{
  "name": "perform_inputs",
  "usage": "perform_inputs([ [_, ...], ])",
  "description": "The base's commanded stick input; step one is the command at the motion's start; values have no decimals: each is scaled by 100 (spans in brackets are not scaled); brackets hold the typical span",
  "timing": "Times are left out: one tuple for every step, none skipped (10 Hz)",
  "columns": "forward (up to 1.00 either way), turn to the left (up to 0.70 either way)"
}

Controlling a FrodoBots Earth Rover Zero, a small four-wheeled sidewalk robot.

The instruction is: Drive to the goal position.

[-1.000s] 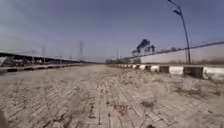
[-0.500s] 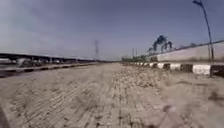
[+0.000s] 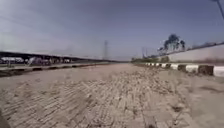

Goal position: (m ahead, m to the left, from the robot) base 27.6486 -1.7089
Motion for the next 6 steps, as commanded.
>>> perform_inputs([
  [100, 0],
  [100, 0],
  [100, 0],
  [100, 0],
  [100, 0],
  [100, 0],
])
